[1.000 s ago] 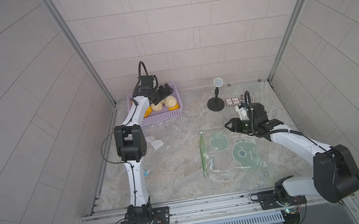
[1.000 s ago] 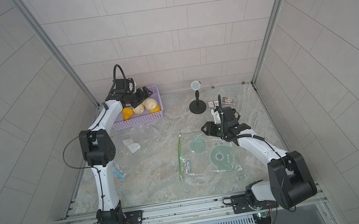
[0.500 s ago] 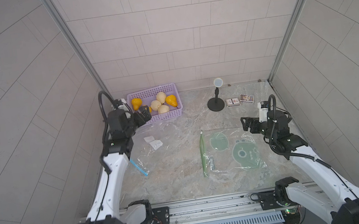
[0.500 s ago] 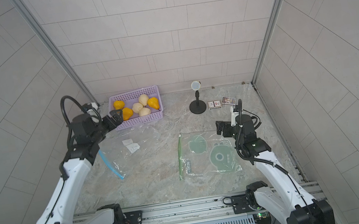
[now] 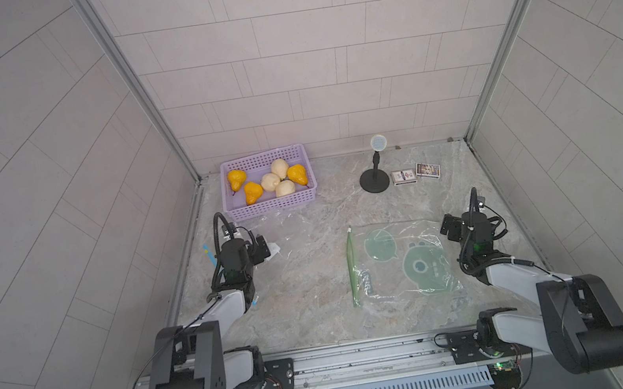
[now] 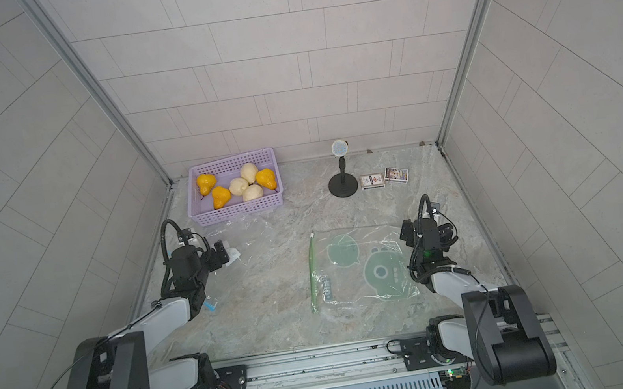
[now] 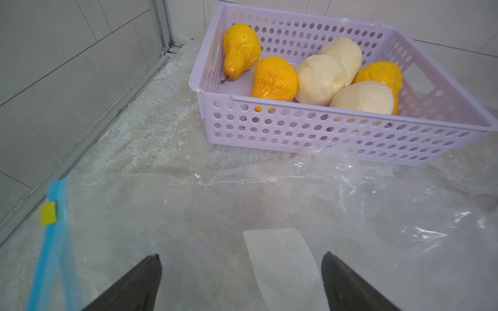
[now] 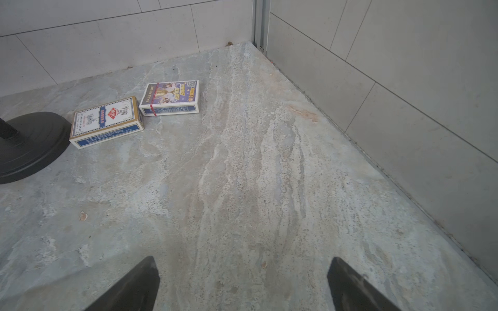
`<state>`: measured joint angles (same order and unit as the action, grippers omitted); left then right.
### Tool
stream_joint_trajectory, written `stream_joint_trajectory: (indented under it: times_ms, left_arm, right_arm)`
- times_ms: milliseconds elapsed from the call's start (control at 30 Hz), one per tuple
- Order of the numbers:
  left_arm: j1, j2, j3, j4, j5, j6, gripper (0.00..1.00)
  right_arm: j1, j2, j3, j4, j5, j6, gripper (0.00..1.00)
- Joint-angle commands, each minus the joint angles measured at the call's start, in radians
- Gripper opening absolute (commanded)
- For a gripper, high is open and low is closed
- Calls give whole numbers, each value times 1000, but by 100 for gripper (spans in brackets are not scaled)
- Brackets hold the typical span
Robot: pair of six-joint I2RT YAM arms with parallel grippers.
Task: Open the zip-top bag and take out the pear
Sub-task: Reset both arms
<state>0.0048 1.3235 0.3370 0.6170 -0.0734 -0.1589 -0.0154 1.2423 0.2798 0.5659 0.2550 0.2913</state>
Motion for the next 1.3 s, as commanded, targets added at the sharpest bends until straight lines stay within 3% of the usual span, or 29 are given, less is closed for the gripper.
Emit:
stream_joint_trajectory:
  times_ms: [0,67,100,167,200,233,267,300,400,467,567,633,767,833,1133,1167,1200,1233,1267]
  left_arm:
    - [17,135,-59,393,29,109,100]
    - [21,285,-15,488,15,102,100]
    - [33,272,15,425,73,106,100]
    - [31,196,82,145,83,129,100]
    - [33,225,68,212,89,120,100]
    - [31,270,43,339,82,120,100]
    - [35,265,39,361,91,115,100]
    - [36,243,54,284,86,120,100]
    - [32,235,70,234,81,122,100]
    - [34,264,42,338,84,122,100]
    - [34,251,49,303,84,121,100]
    - [35,261,40,342,85,119,100]
    - [35,258,37,341,87,121,100]
    - [35,255,36,340,92,121,100]
    - [35,254,36,341,92,122,100]
    - [35,254,33,344,102,123,100]
    - [35,251,27,351,147,133,100]
    - [36,253,18,372,219,161,100]
    - [36,261,18,386,283,190,100]
  right_arm:
    - [46,58,11,233,5,-154,100]
    - [82,110,24,264,-2,-228,99]
    - [88,181,5,374,6,-240,99]
    - [94,385,2,651,57,-256,99]
    - [102,349,33,541,57,-258,100]
    - [92,270,109,261,67,-217,99]
    - [38,303,105,291,-5,-178,100]
    - [18,334,63,437,-31,-171,100]
    - [20,278,97,274,-28,-165,100]
    - [25,327,65,430,-20,-176,100]
    - [27,283,100,270,-14,-173,100]
    - [35,314,79,373,-6,-181,100]
    - [33,286,110,263,-2,-171,100]
    - [34,301,88,335,-3,-175,100]
    - [35,292,95,308,-6,-180,100]
    - [35,289,92,309,-20,-184,100]
    - [35,283,82,322,-115,-218,100]
    - [37,278,59,359,-290,-302,100]
    - [36,276,27,411,-305,-300,100]
